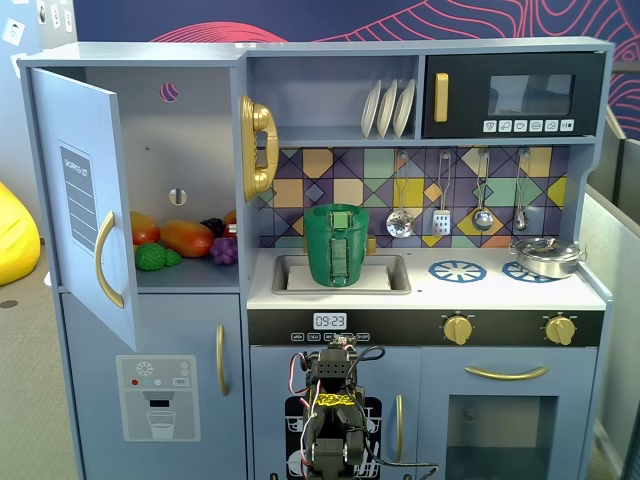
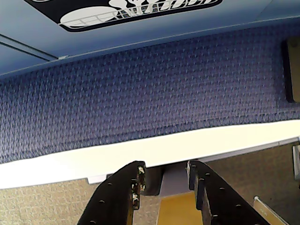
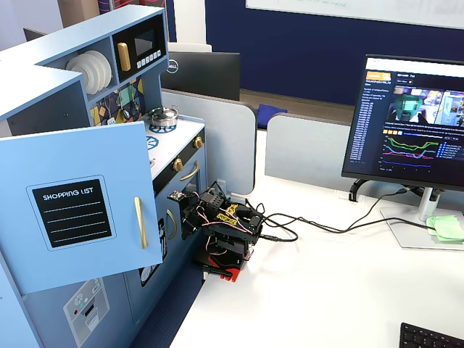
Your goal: Take off the lid from the green recipient and place it on the counter
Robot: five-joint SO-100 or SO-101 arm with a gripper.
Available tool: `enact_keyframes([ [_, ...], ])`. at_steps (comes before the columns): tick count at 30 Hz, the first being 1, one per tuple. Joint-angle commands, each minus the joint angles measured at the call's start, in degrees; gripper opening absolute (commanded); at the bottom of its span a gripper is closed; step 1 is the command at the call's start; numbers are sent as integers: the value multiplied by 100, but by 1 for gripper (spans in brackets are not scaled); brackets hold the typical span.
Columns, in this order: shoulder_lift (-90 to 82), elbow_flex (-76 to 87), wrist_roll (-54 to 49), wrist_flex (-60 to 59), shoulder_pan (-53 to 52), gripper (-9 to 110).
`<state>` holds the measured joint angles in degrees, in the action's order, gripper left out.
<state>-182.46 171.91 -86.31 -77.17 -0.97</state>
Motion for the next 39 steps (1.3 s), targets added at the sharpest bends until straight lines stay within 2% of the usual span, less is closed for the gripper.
enact_keyframes([
  [1,35,-18,-53,-1063,88,0],
  [16,35,-18,-141,-1037,70,0],
  [21,114,-492,-281,712,-396,0],
  [24,756,-1573,-563,2065,-475,0],
  [26,1345,-2558,-853,2531,-431,0],
  [27,1635,-3085,-940,2698,-396,2],
  [29,2136,-4052,-615,3190,-378,15],
  [32,2751,-5344,-360,3393,-413,29],
  [34,3085,-5994,-466,3498,-466,34],
  [39,3384,-6478,-835,4008,-501,37],
])
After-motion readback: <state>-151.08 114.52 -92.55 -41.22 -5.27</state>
